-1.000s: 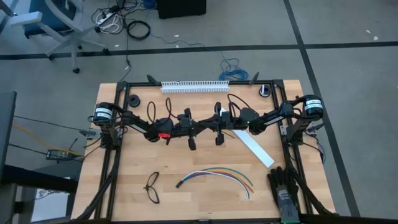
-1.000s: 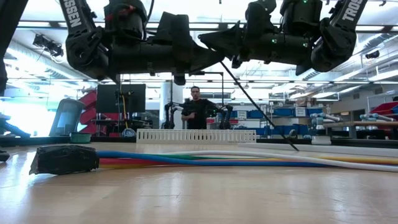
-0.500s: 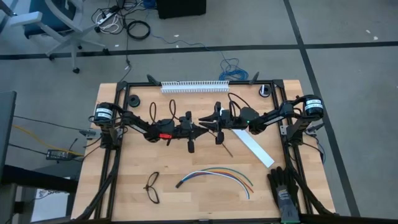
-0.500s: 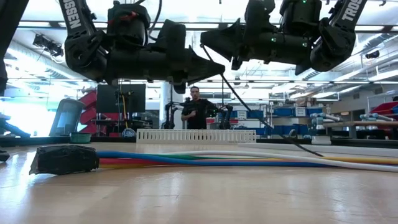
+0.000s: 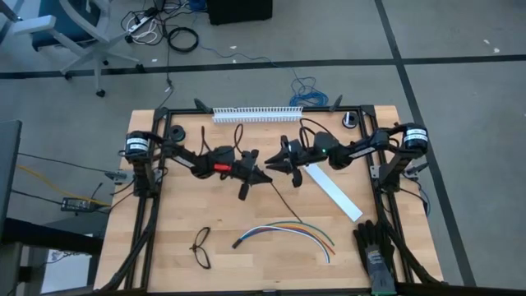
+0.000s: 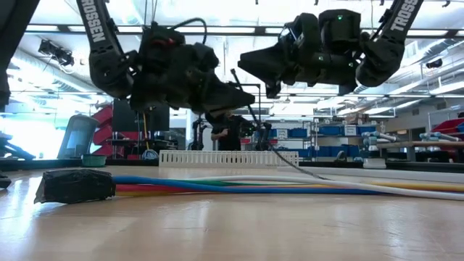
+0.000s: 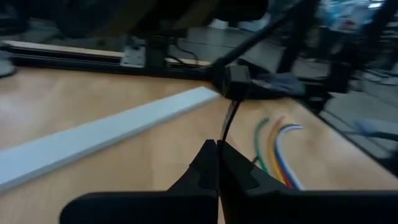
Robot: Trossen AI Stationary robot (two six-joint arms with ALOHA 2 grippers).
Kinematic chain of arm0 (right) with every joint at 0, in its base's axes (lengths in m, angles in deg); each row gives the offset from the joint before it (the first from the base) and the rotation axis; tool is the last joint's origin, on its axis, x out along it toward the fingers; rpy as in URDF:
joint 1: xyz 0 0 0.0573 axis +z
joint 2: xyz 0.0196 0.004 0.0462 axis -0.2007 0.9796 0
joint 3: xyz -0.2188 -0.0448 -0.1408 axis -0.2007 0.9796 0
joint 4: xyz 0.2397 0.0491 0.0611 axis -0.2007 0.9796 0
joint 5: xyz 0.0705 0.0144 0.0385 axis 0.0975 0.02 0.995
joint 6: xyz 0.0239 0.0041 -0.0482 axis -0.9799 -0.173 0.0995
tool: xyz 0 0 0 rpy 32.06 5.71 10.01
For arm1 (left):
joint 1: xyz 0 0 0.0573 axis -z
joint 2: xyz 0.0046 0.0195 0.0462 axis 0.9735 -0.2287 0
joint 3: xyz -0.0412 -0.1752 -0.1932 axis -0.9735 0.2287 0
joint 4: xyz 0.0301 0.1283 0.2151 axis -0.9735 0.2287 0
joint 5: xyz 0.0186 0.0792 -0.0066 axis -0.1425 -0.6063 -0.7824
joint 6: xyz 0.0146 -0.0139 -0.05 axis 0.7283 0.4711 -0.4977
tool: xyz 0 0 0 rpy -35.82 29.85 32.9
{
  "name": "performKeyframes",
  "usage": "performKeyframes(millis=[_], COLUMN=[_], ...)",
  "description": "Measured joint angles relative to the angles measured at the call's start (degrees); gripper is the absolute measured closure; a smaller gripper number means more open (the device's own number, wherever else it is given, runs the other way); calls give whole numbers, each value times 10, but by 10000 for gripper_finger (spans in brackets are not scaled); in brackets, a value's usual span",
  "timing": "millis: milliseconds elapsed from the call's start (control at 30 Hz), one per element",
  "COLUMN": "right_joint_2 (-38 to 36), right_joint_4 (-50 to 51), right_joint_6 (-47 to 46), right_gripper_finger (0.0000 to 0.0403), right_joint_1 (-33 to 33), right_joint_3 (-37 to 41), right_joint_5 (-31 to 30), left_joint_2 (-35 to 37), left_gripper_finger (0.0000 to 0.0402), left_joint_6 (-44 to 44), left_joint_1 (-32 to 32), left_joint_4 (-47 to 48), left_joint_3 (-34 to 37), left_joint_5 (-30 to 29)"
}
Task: Ziptie cables
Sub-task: Wrap the zip tie around the cable wires
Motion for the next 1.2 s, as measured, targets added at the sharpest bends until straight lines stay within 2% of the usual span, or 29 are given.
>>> performKeyframes(millis=[200,433,767,967,1200], right_joint_2=[0,0,0,0,-1], right_joint_4=[30,91,108,187,269], right_joint_6=[-1,18,28,78,96], right_gripper_finger=[333,333,334,334,334], right_joint_1=[-26,-26,-27,-27,-25], right_joint_3=[0,-14,-14,-14,-14], right_joint_5=[24,25,20,-12,-66], left_joint_2=[0,0,0,0,0], left_gripper_finger=[401,401,401,401,401], left_joint_6=[-18,-28,-34,-82,-105], left_joint_1=[-51,-82,-88,-95,-100], left_joint_4=[-2,-2,-2,5,72], left_joint_3=[0,0,0,0,0], left_joint_5=[149,193,186,105,35])
